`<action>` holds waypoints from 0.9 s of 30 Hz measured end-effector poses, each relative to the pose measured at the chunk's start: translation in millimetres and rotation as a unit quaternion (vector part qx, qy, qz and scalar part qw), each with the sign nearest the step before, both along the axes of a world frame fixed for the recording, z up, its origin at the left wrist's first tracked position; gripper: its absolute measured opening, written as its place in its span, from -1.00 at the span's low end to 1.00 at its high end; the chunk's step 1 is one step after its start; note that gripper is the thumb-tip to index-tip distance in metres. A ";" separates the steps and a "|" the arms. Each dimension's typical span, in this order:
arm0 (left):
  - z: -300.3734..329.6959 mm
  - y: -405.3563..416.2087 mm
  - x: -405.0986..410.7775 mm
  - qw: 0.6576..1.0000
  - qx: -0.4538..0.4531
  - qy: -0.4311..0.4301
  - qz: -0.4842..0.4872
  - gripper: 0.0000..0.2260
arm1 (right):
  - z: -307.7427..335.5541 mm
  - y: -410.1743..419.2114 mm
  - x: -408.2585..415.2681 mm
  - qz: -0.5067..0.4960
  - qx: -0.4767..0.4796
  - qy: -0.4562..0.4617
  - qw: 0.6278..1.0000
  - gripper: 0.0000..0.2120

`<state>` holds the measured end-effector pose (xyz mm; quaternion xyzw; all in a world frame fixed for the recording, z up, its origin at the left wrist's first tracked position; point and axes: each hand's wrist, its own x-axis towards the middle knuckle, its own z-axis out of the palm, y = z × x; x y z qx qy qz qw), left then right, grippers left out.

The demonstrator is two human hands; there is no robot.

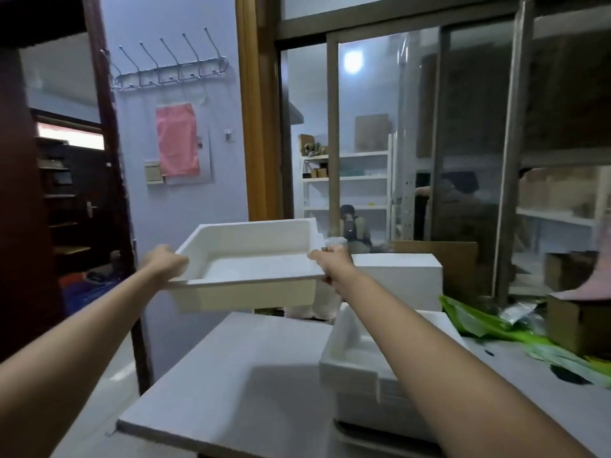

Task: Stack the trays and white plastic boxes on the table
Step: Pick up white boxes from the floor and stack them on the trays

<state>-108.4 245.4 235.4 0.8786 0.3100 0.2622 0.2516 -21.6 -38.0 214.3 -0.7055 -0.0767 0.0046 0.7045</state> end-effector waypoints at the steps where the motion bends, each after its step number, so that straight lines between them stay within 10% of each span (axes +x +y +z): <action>1: 2.3 -16.0 11.7 1.000 -0.008 -0.005 -0.018 -0.93 | 0.1 -18.7 1.2 -0.018 0.003 0.000 1.000 -0.85; 10: 14.0 -152.5 75.1 0.980 -0.109 0.015 -0.164 -0.83 | -0.1 -156.5 -2.3 -0.167 0.040 0.068 0.983 -0.66; 18: -22.9 -226.7 85.9 0.761 -0.600 -0.177 -0.173 -0.42 | 4.0 -208.9 -2.1 -0.257 0.132 0.082 0.954 -0.42; 27: -33.1 -339.6 65.5 0.739 -0.629 -0.201 -0.133 -0.07 | 11.2 -185.6 -9.8 -0.316 0.109 0.039 0.942 -0.61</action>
